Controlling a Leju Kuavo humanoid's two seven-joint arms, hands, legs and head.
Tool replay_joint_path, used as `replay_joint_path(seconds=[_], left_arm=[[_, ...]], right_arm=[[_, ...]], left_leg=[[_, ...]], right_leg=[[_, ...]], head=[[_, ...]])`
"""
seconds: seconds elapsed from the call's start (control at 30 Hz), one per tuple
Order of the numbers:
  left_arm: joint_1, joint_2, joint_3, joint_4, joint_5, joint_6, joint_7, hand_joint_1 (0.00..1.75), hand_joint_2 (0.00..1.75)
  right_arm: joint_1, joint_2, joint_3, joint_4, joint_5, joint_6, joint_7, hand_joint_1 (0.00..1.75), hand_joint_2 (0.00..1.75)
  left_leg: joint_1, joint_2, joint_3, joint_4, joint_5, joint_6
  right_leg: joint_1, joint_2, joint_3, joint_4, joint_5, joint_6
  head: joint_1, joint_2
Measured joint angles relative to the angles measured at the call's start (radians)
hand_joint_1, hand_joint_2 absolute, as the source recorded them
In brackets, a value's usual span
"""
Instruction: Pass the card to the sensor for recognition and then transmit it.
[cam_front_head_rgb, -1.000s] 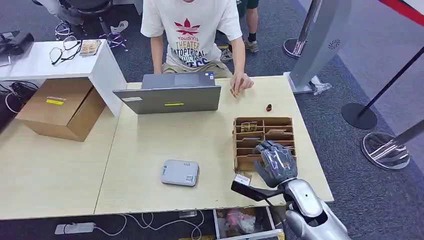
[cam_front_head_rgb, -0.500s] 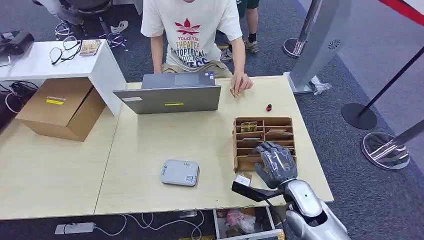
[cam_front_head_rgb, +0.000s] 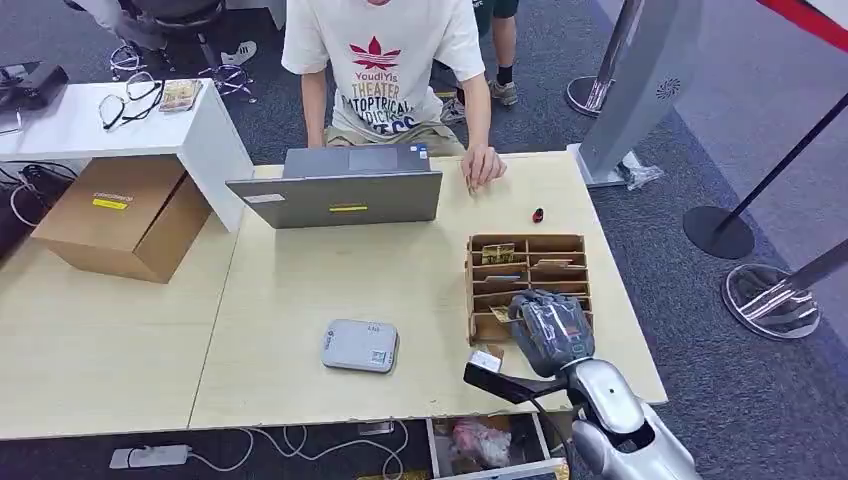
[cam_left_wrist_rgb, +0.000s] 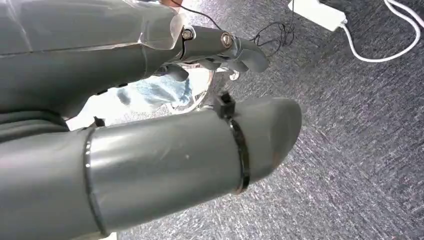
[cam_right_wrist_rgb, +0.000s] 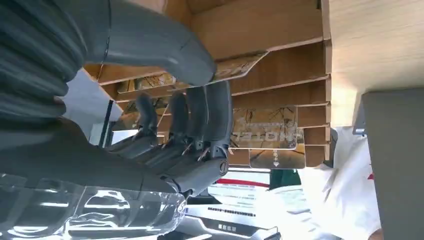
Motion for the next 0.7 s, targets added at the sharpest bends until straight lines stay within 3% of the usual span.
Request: replay_joint_path(seconds=[0.7], left_arm=[[0.007,0.0,0.0,0.0,0.002,0.008,-0.018,0.0,0.0]], right_arm=[[-0.01,0.0,-0.005,-0.001,-0.009,0.0,-0.005,1.52,1.75]], left_leg=[[0.0,0.0,0.0,0.0,0.0,0.0]], right_leg=[[0.0,0.0,0.0,0.0,0.0,0.0]], head=[[0.0,0.0]])
